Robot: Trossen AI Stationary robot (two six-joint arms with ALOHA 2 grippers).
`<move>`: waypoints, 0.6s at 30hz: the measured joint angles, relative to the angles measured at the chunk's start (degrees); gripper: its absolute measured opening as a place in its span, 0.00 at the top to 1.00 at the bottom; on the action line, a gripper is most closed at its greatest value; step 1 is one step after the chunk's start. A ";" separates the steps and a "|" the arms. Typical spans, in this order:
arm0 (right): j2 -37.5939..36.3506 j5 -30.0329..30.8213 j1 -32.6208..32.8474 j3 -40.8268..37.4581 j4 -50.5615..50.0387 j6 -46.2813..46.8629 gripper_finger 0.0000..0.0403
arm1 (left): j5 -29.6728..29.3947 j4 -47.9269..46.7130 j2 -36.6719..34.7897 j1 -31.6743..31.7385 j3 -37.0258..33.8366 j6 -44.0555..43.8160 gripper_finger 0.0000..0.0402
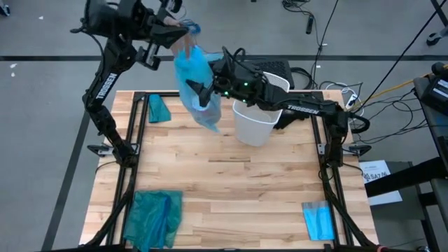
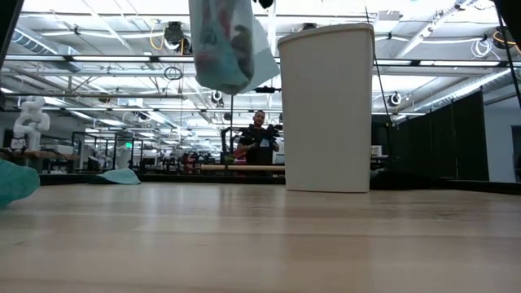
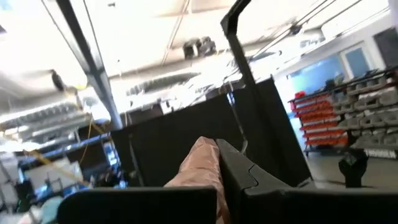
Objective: Place trash/remove bag and relplace
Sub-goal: Remove the light blue trash bag from the white trash bin
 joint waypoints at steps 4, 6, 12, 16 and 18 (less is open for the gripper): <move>1.12 -1.54 -0.04 0.00 0.05 1.20 0.12 | 1.62 2.60 -0.88 0.00 0.00 -3.49 1.00; 1.13 -2.71 0.14 0.00 0.85 0.73 0.12 | 2.80 1.79 -1.23 0.07 0.02 -3.52 1.00; -1.88 -5.77 1.46 0.01 1.84 -1.49 0.12 | 6.94 -5.92 -1.46 2.46 0.02 -2.90 1.00; -3.13 -5.82 3.09 0.00 0.50 -2.87 0.12 | 8.47 -10.20 -1.46 5.90 0.02 -2.82 1.00; -3.58 -5.84 3.72 0.00 0.16 -2.93 0.12 | 8.71 -11.43 -1.48 7.33 0.02 -2.55 1.00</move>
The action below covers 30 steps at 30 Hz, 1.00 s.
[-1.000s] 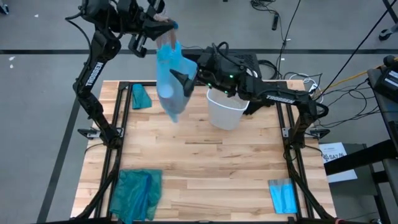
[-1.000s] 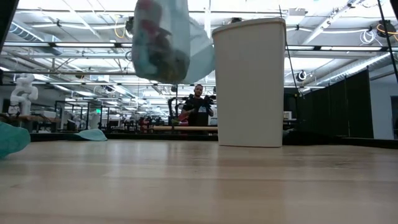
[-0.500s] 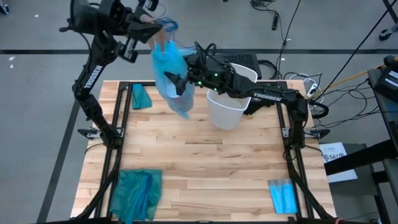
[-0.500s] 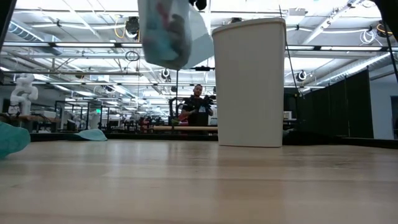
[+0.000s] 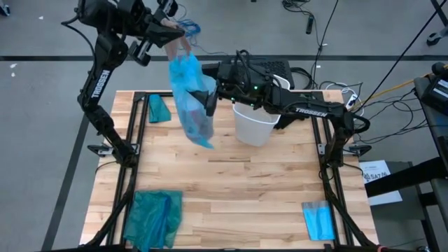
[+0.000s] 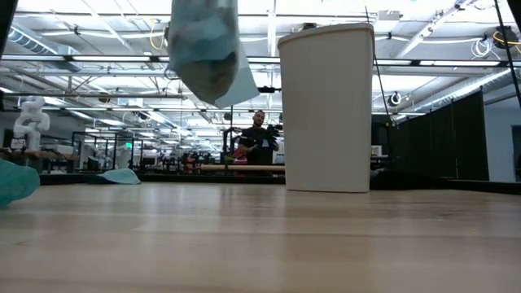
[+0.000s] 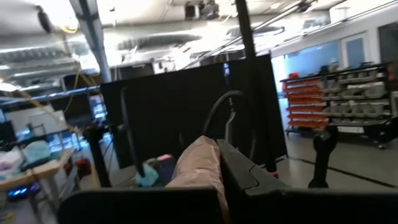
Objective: Place trash/remove bag and relplace
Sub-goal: Remove the light blue trash bag from the white trash bin
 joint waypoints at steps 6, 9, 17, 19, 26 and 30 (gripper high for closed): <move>-0.16 0.00 1.10 0.02 -6.82 0.85 0.12 | -0.17 0.95 0.00 2.82 0.00 0.08 1.00; 0.13 0.02 0.89 0.02 -11.43 2.24 0.12 | -0.51 2.97 0.00 3.75 0.00 0.00 1.00; -1.63 0.11 1.48 0.00 -9.34 -0.10 0.12 | -2.24 1.23 -0.07 6.08 0.00 -0.36 1.00; -2.48 0.31 1.51 0.00 -10.41 -0.66 0.12 | -1.84 -2.29 -0.04 6.85 0.00 -0.15 1.00; -4.91 0.70 1.32 0.00 -15.64 -1.27 0.12 | -4.36 -17.83 -0.85 8.67 0.00 8.75 1.00; -5.62 0.66 1.33 0.00 -18.17 -1.22 0.12 | -8.46 -26.73 -1.83 8.82 -0.02 15.44 1.00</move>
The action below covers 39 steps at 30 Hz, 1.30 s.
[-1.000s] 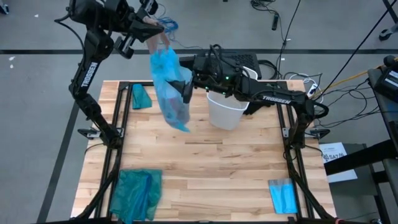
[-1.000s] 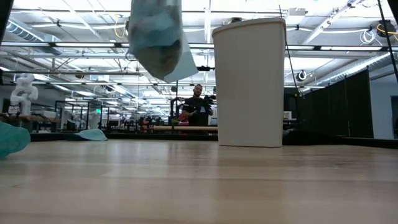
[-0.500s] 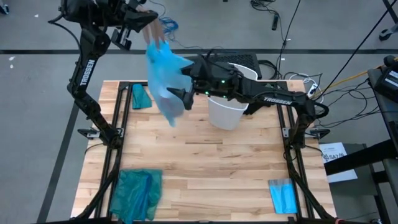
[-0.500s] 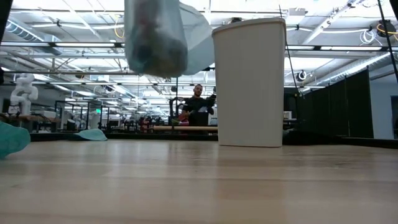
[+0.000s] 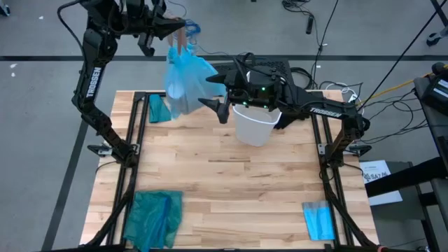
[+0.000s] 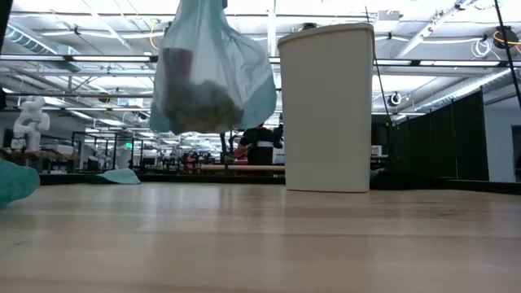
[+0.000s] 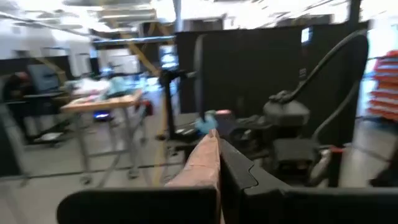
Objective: Place trash/remove bag and relplace
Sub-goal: Remove the light blue trash bag from the white trash bin
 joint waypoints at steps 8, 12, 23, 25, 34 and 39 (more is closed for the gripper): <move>-3.22 4.40 0.00 0.00 -3.64 -1.82 0.12 | -12.50 -10.23 -2.13 -4.11 0.03 5.71 1.00; -4.79 7.59 -0.40 0.00 -6.96 -2.81 0.12 | -16.37 -15.99 -1.89 -6.04 -0.17 8.77 1.00; -5.18 7.55 -0.87 0.00 -9.23 -2.86 0.12 | -19.51 -22.26 1.31 -9.70 -7.43 14.61 1.00; -5.18 7.65 -0.94 0.00 -10.30 -2.62 0.12 | -20.75 -26.66 1.27 -9.88 -7.90 15.94 1.00; -5.16 7.72 -1.09 0.00 -13.62 -0.34 0.12 | -45.00 -54.51 0.87 -8.89 -8.00 18.66 1.00; -5.16 7.72 -1.82 0.00 -13.31 0.27 0.12 | -62.49 -60.36 0.42 -7.00 -10.34 13.45 1.00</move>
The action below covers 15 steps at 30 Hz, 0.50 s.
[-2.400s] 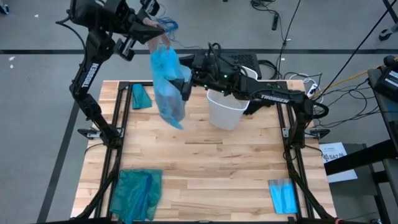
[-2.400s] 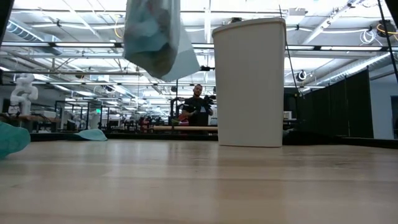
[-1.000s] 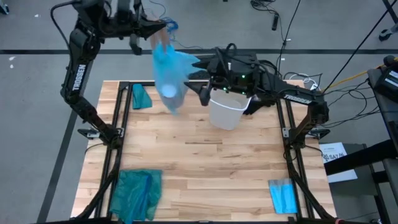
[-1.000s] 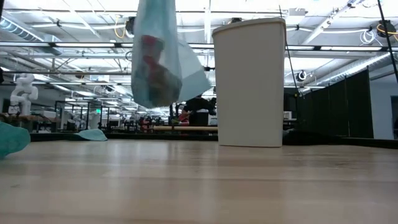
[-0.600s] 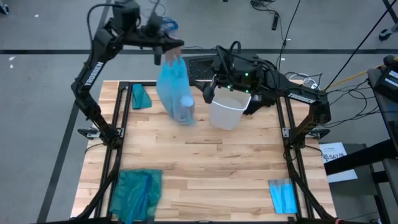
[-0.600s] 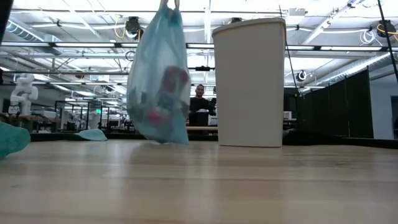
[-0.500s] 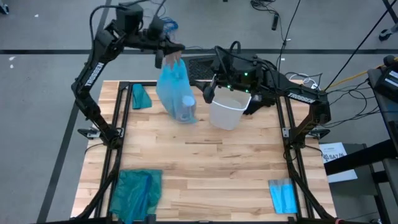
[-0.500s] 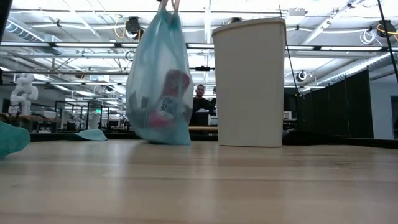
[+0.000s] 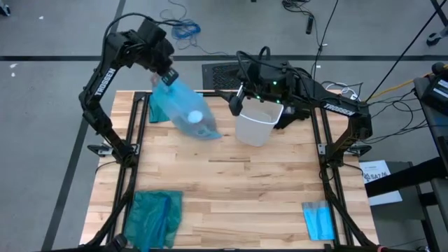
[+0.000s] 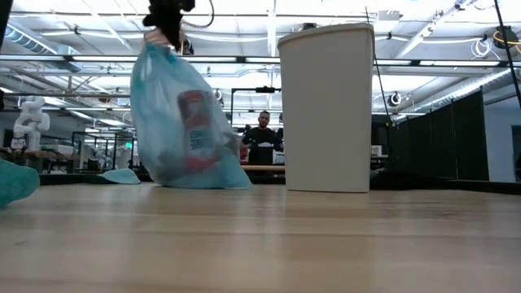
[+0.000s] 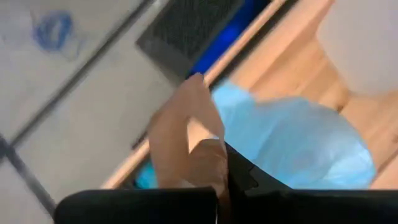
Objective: Place trash/remove bag and relplace
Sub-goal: Remove the light blue trash bag from the white trash bin
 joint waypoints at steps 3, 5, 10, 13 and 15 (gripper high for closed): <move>0.00 0.02 -0.14 0.00 -0.04 0.17 0.12 | -0.21 0.06 -0.26 -0.12 -2.60 -2.44 1.00; 0.02 0.00 -0.14 0.00 -0.22 0.36 0.12 | -0.19 -0.45 -0.36 -0.17 -5.89 -3.10 1.00; 0.02 -0.04 -0.13 0.00 -2.56 1.51 0.12 | -0.45 -0.22 -0.23 0.00 -17.35 -3.91 1.00; 0.01 0.00 -0.13 -0.61 -3.16 1.63 0.12 | -0.40 1.94 -0.23 -0.34 -25.82 -4.37 1.00; 0.06 -0.02 -0.13 -1.02 -3.69 1.63 0.12 | -0.28 4.29 -0.16 -0.83 -31.21 -5.39 1.00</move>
